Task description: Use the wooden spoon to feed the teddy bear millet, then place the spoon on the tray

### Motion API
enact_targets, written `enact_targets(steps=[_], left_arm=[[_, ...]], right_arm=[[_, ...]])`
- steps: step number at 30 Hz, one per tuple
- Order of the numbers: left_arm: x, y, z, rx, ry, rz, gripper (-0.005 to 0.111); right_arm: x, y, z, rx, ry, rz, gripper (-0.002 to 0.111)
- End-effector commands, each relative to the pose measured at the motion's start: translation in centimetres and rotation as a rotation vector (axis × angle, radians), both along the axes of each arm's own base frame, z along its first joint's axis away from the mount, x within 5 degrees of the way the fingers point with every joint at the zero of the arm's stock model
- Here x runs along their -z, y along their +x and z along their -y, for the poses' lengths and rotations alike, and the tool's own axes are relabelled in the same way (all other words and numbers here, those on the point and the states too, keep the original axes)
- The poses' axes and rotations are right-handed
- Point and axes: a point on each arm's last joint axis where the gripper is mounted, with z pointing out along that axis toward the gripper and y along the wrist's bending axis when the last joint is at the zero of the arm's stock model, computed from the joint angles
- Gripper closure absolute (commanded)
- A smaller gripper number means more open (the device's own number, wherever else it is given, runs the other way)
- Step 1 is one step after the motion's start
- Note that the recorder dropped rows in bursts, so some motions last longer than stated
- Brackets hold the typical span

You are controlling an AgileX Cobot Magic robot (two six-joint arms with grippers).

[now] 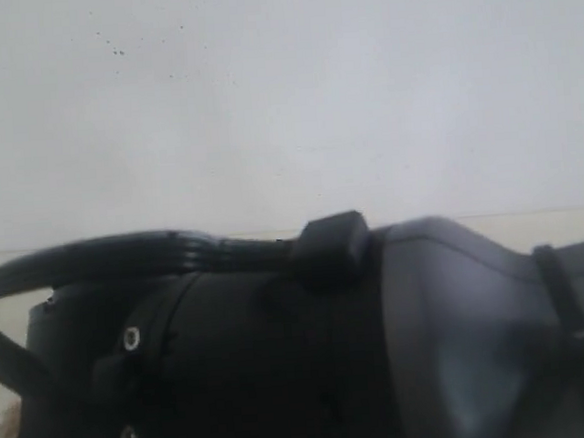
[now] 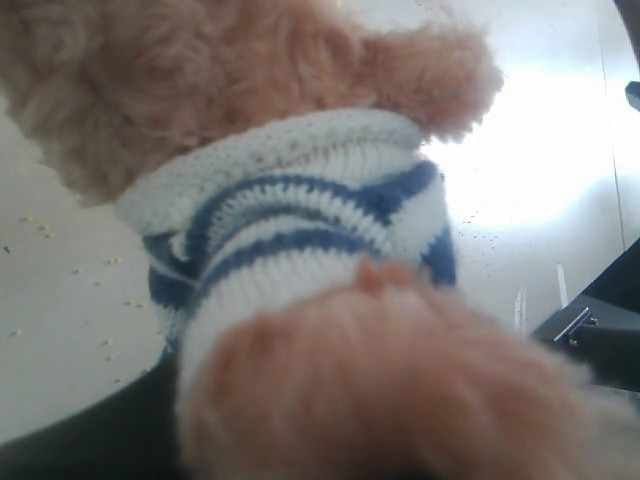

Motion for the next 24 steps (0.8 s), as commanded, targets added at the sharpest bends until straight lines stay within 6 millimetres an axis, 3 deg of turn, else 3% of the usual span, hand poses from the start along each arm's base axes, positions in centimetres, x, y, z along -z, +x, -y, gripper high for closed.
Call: enact_targets(steps=[1, 9, 12, 15, 24], left_arm=[[-0.1, -0.1, 0.2, 0.004, -0.026, -0.001, 0.103], [-0.1, -0.1, 0.2, 0.004, -0.026, -0.001, 0.103], [-0.1, -0.1, 0.2, 0.004, -0.026, -0.001, 0.103], [-0.1, -0.1, 0.2, 0.004, -0.026, -0.001, 0.103], [-0.1, -0.1, 0.2, 0.004, -0.026, -0.001, 0.103]], right_arm=[[-0.7, 0.7, 0.8, 0.033, 0.023, 0.006, 0.108], [-2.4, 2.8, 3.8, 0.183, 0.137, -0.123, 0.108], [-2.8, 4.4, 5.3, 0.258, 0.225, -0.192, 0.108], [-2.8, 5.5, 6.7, 0.316, 0.208, -0.26, 0.108], [-2.4, 6.2, 6.4, 0.204, 0.123, -0.28, 0.108]])
